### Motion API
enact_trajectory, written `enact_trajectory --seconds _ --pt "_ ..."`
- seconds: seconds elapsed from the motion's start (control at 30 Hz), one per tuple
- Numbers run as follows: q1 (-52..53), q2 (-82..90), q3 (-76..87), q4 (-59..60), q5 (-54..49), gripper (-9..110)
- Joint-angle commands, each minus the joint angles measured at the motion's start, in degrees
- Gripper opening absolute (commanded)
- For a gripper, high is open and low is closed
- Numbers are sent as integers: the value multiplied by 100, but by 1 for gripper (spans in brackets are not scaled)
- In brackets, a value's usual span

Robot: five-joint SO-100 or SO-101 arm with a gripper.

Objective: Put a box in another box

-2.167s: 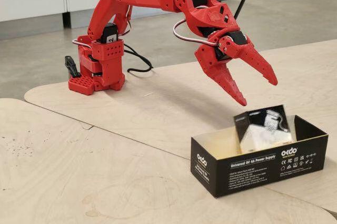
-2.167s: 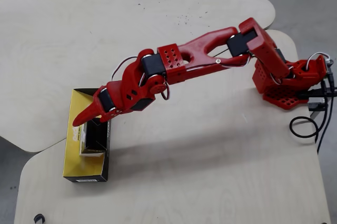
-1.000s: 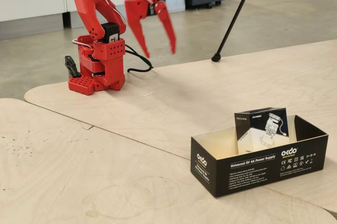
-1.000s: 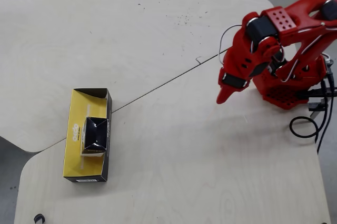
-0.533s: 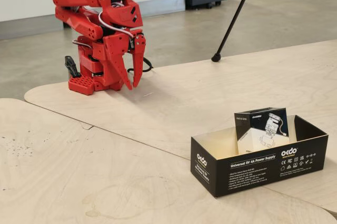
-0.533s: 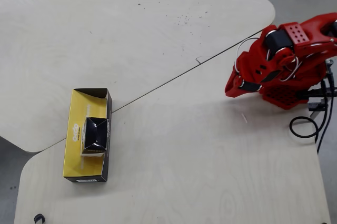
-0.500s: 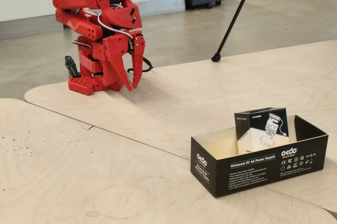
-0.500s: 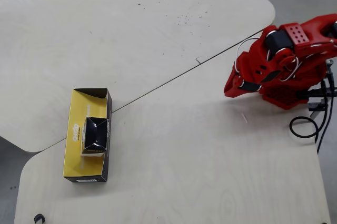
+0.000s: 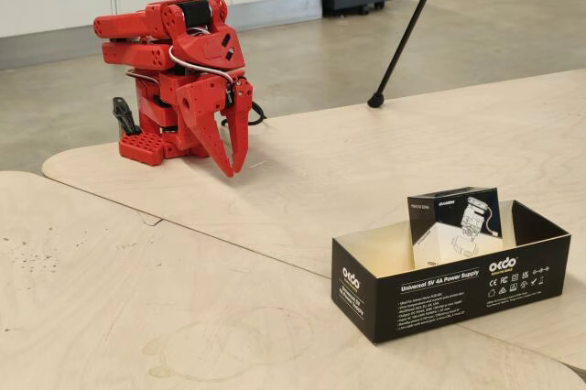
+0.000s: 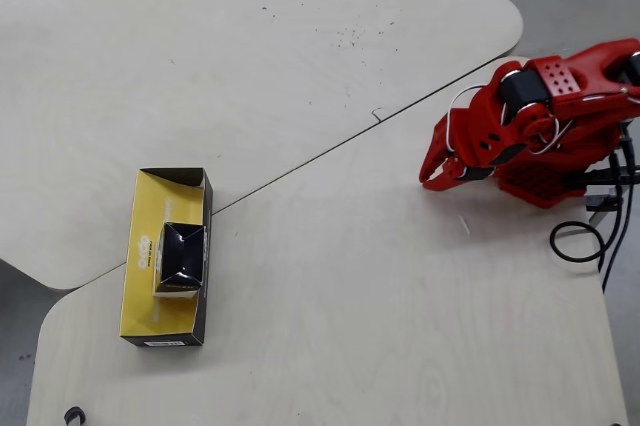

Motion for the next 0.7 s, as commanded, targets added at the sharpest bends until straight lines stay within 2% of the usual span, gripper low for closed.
enact_trajectory --seconds 0.0,0.67 --pt "-44 -18 -18 123 -35 0" --pt "0 -18 -18 97 141 0"
